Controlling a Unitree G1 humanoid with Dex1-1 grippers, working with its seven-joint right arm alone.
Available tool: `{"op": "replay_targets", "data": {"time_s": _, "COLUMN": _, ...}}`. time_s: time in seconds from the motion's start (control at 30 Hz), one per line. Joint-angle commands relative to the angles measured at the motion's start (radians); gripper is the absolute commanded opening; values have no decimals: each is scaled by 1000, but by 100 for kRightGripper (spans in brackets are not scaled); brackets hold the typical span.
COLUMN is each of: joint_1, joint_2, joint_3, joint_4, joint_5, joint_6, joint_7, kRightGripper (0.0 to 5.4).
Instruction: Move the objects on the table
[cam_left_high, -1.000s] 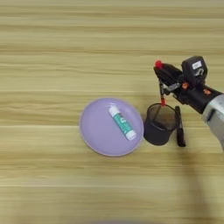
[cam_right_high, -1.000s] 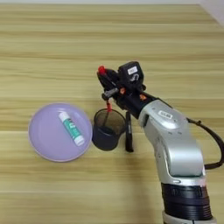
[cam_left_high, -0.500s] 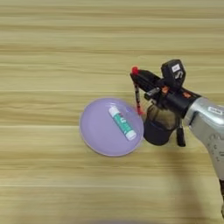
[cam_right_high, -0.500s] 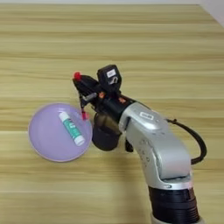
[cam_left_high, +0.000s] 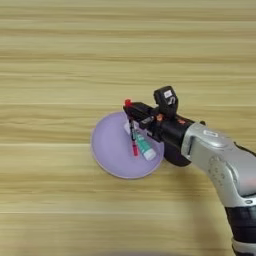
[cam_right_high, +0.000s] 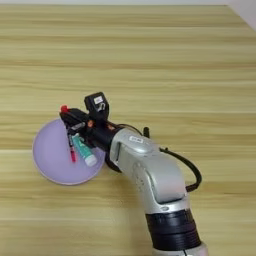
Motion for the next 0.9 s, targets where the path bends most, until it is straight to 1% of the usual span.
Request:
{"op": "replay_targets", "data": {"time_s": 0.03, "joint_1": -82, "joint_2": 9, "joint_3": -6, "joint_4": 55, "joint_5": -22, "joint_6": -70, "joint_7": -12, "kRightGripper": 77}}
{"op": "replay_targets", "data": {"time_s": 0.2, "joint_1": -98, "joint_2": 27, "joint_3": -4, "joint_4": 137, "joint_5": -37, "joint_6": -99, "joint_7": -9, "kRightGripper": 77}}
{"op": "replay_targets", "data": {"time_s": 0.33, "joint_1": -118, "joint_2": 44, "joint_3": -11, "joint_4": 179, "joint_5": -26, "joint_6": -95, "joint_7": -3, "kRightGripper": 77}}
{"op": "replay_targets", "data": {"time_s": 0.6, "joint_1": -135, "joint_2": 56, "joint_3": -8, "joint_4": 254, "joint_5": -35, "joint_6": -120, "joint_7": 3, "kRightGripper": 77}}
{"op": "replay_targets", "data": {"time_s": 0.9, "joint_1": -137, "joint_2": 69, "joint_3": 20, "joint_4": 325, "joint_5": -80, "joint_6": -188, "joint_7": 7, "kRightGripper": 77}}
